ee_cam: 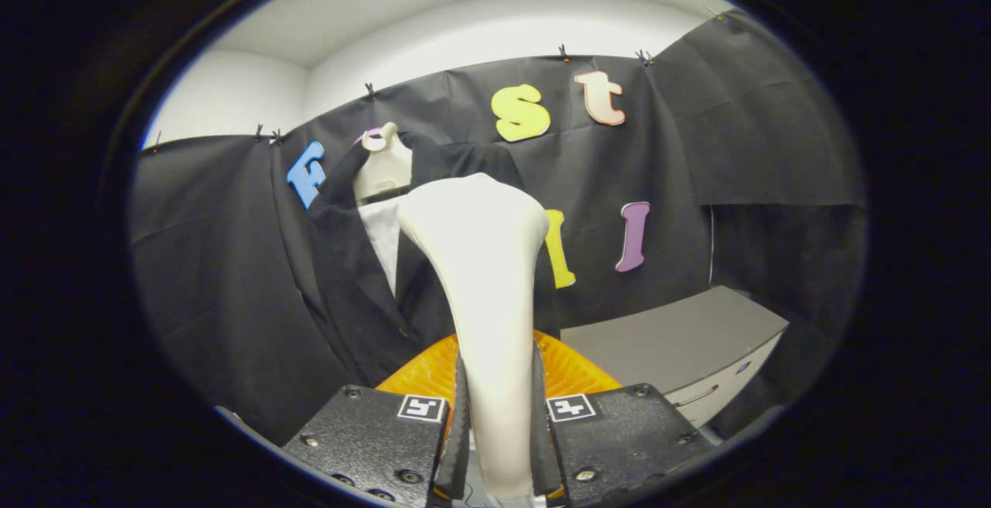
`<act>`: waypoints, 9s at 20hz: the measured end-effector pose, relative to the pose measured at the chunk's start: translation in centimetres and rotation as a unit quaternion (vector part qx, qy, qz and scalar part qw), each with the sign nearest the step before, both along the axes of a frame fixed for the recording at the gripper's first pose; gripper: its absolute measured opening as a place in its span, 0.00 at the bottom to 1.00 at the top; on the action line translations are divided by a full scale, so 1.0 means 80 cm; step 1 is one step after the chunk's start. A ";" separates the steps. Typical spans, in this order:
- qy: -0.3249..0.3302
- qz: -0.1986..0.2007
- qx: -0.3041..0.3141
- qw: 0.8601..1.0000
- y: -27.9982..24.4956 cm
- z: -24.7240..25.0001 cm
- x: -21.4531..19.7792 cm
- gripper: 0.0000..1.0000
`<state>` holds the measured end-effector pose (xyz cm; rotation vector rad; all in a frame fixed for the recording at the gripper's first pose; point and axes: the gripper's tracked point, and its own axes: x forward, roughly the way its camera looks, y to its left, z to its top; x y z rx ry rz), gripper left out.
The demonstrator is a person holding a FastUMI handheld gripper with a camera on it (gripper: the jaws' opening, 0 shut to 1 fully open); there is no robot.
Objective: Iron the clothes twice with a garment steamer, once on the left side and once on the right side.
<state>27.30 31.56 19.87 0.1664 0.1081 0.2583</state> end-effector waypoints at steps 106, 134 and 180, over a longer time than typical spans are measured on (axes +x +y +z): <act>0.101 -0.058 -0.134 0.984 0.082 -0.274 0.049 0.35; -0.060 -0.058 -0.114 0.990 0.346 0.038 0.057 0.35; 0.113 -0.068 -0.211 0.968 0.294 -0.298 0.076 0.35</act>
